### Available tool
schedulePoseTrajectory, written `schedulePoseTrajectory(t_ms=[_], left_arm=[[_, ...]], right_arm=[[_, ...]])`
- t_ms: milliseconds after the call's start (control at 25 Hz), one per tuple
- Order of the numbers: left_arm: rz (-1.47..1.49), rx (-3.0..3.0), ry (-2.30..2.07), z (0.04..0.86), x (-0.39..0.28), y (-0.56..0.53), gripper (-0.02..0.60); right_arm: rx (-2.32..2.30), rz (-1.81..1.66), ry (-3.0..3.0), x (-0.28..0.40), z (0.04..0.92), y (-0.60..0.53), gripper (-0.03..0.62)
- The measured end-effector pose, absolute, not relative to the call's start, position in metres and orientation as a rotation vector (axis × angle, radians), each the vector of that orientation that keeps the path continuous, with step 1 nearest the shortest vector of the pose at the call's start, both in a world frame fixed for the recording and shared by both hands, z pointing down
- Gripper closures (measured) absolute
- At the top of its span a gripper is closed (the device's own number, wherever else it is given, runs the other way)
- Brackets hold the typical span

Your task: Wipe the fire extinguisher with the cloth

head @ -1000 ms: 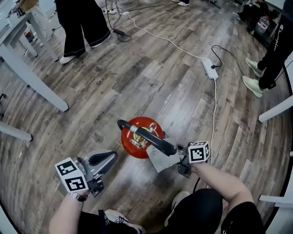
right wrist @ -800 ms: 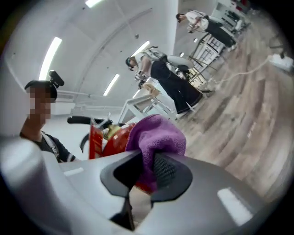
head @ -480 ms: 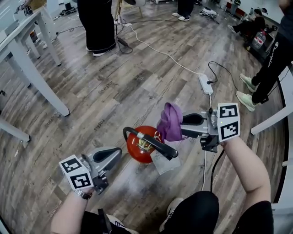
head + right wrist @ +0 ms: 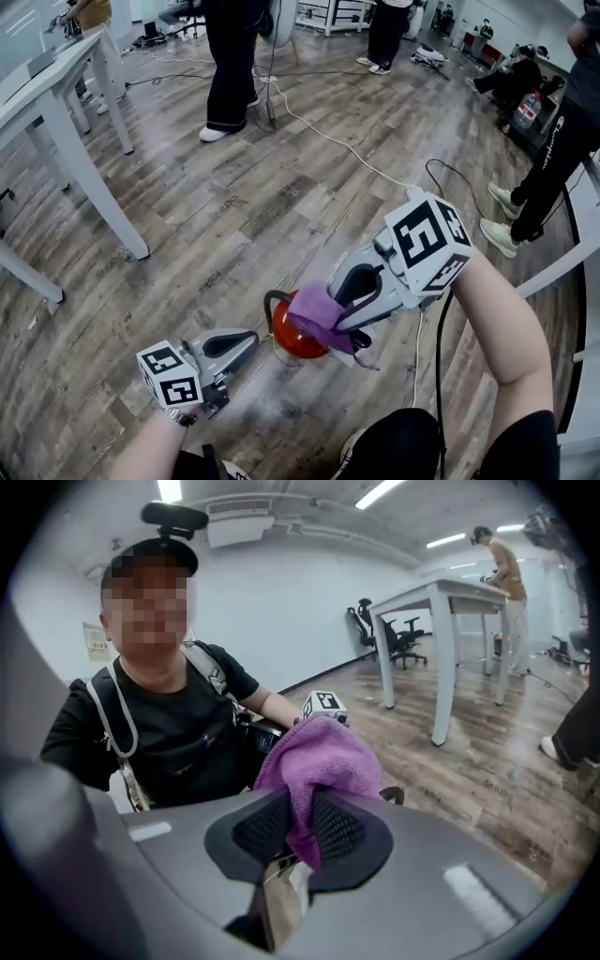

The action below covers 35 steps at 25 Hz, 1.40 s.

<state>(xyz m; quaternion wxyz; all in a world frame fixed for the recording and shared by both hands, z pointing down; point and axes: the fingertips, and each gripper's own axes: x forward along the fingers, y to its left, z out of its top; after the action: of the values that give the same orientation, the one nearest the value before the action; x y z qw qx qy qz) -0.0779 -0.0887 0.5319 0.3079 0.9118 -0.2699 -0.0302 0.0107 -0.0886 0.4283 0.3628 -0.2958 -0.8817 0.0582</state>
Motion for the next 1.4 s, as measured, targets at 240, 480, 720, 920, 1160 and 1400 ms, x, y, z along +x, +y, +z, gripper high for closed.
schedulePoseTrajectory(t_ms=[240,480,720,920,1160,1400], left_arm=[[-0.125,2.405,-0.741,0.526,-0.087,-0.093,0.581],[-0.123,2.400,-0.755,0.527,-0.093,-0.095,0.581],[-0.121,2.381,-0.764,0.535,-0.095,-0.101,0.581],[-0.102,2.369,-0.744,0.545,-0.086,-0.103,0.581],[-0.099,2.366,-0.735,0.547,-0.084,-0.106,0.581],[-0.098,2.363,-0.751,0.548,-0.087,-0.108,0.581]], right_arm=[[-0.750,0.212,-2.163,-0.031,0.464,-0.116,0.534],[-0.724,0.395,-2.128,-0.068,0.490,-0.146,0.534],[-0.800,0.317,-2.072,-0.029,0.467,-0.123,0.536],[-0.832,0.222,-2.095,0.015,0.443,-0.087,0.537],[-0.798,0.156,-2.108,0.058,0.420,-0.051,0.537],[-0.771,0.153,-2.155,0.066,0.418,-0.046,0.537]])
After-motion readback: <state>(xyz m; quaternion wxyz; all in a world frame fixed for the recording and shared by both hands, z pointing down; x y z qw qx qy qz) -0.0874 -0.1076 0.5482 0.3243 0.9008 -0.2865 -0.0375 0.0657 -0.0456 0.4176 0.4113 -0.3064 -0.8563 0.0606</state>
